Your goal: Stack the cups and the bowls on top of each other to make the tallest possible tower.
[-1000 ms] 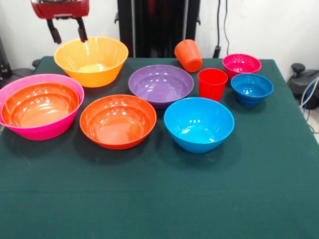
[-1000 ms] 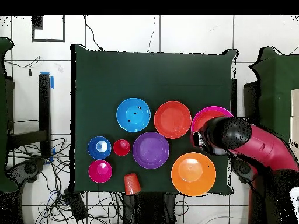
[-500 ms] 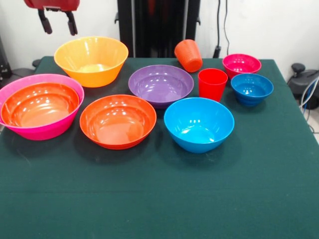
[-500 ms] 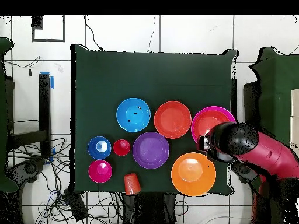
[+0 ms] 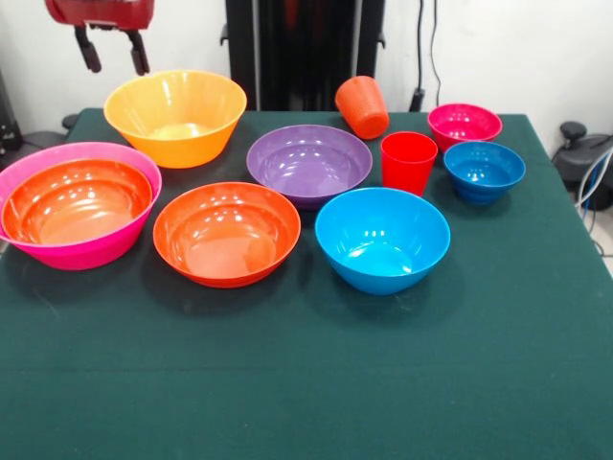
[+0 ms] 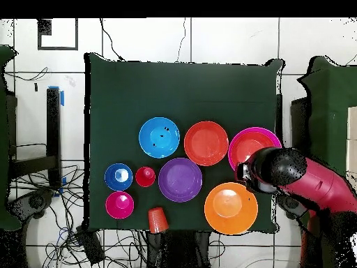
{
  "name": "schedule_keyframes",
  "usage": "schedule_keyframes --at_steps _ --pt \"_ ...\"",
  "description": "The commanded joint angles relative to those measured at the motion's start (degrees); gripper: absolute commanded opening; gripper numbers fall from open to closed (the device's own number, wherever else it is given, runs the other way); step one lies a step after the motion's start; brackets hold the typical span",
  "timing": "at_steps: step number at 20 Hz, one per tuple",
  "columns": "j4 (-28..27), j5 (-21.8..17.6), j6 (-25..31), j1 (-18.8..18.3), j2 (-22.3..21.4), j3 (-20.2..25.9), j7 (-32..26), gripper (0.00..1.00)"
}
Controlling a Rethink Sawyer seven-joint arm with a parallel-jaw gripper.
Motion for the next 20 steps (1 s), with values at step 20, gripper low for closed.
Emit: schedule_keyframes --at_steps 20 --pt "0.9 -6.56 -5.46 -0.77 6.79 5.87 -4.41 1.0"
